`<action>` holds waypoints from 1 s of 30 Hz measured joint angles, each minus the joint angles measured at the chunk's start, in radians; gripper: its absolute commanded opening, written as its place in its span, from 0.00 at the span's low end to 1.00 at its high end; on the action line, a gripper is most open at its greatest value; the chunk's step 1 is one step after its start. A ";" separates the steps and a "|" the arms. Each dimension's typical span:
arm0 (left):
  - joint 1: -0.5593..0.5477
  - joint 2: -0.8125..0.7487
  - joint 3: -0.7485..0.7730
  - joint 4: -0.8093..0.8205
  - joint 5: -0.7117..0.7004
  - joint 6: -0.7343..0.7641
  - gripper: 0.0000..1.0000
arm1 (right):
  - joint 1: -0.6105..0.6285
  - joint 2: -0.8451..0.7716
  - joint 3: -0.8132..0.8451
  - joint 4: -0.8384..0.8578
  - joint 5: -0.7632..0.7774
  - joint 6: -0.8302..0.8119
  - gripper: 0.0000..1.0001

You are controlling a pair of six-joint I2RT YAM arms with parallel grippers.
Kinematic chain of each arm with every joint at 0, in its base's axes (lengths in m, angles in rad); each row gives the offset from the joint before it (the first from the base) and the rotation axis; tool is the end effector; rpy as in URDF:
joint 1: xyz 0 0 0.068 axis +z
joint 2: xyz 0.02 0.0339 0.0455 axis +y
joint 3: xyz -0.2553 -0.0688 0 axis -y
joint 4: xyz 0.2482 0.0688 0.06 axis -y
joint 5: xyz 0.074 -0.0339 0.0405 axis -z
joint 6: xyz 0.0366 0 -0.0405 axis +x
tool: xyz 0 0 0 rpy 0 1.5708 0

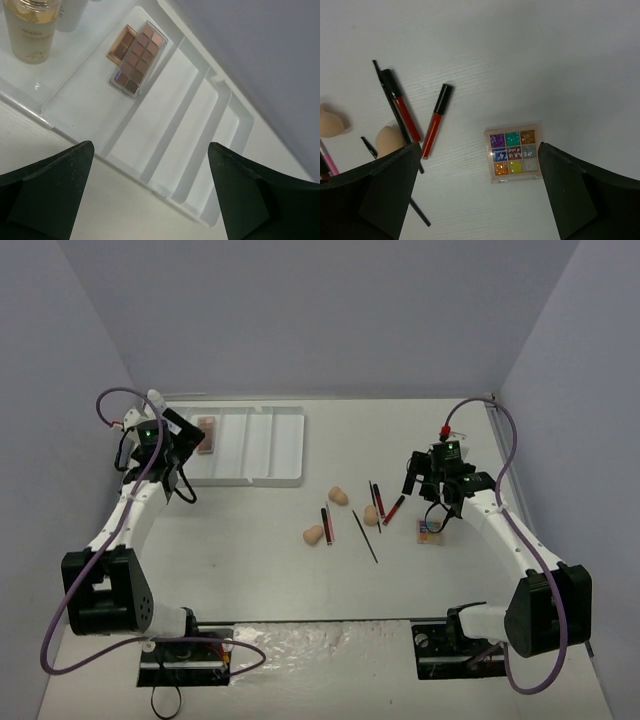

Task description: Organize the makeup

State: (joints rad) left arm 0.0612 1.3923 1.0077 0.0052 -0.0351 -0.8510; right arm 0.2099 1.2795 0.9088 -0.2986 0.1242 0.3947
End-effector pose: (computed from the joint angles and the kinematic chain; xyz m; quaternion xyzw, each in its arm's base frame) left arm 0.3293 0.0215 0.2863 -0.3734 0.7387 -0.2024 0.5234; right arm 0.2809 0.0552 0.2556 0.1098 0.8921 0.0761 0.4317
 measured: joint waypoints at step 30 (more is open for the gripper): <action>-0.199 -0.125 -0.011 -0.241 0.181 0.612 0.97 | -0.060 0.235 -0.147 0.023 -0.076 0.019 0.97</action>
State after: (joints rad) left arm -0.1380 1.2678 0.9970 -0.2356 0.1463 -0.2395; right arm 0.1503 1.5149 0.7614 -0.2756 0.0478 0.4135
